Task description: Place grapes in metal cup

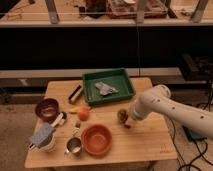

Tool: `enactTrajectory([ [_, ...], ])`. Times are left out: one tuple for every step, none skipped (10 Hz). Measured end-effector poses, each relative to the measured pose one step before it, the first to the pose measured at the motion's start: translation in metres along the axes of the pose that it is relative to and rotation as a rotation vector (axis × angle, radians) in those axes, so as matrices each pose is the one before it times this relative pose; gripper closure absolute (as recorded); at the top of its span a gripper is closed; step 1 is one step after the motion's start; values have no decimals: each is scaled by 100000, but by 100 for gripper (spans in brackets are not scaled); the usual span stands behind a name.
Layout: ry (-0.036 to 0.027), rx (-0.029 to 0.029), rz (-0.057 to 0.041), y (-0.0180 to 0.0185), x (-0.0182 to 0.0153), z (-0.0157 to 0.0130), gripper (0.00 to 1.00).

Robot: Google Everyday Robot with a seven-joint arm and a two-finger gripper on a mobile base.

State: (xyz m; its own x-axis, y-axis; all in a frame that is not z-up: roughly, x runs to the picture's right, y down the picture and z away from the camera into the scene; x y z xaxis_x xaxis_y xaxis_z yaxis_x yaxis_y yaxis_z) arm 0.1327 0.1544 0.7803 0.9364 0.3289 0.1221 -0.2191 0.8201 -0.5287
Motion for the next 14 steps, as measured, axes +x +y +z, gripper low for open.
enactTrajectory([
  [-30,-101,-311,-1,-92,193,88],
  [-59,-58,-32,-16,-21,91,95],
  [-20,-67,6,-50,-9,95,100],
  [67,128,-22,-106,145,36,100],
  [-9,53,-100,-49,-40,29,100],
  [199,383,-373,-167,-93,-87,100],
  [180,1117,-47,-556,-133,-421,100],
  [71,1395,275,-631,-47,-644,100],
  [166,2775,224,-1206,-168,-1247,100],
  [-211,3017,-980,-1417,-641,-1316,100],
  [-954,3588,-1454,-2147,-1006,-1504,100],
  [-926,1728,-788,-1228,-584,-534,100],
  [-3263,938,-1542,-1442,-1269,-655,100],
  [-8391,-520,-1640,-1149,-1544,-1002,100],
])
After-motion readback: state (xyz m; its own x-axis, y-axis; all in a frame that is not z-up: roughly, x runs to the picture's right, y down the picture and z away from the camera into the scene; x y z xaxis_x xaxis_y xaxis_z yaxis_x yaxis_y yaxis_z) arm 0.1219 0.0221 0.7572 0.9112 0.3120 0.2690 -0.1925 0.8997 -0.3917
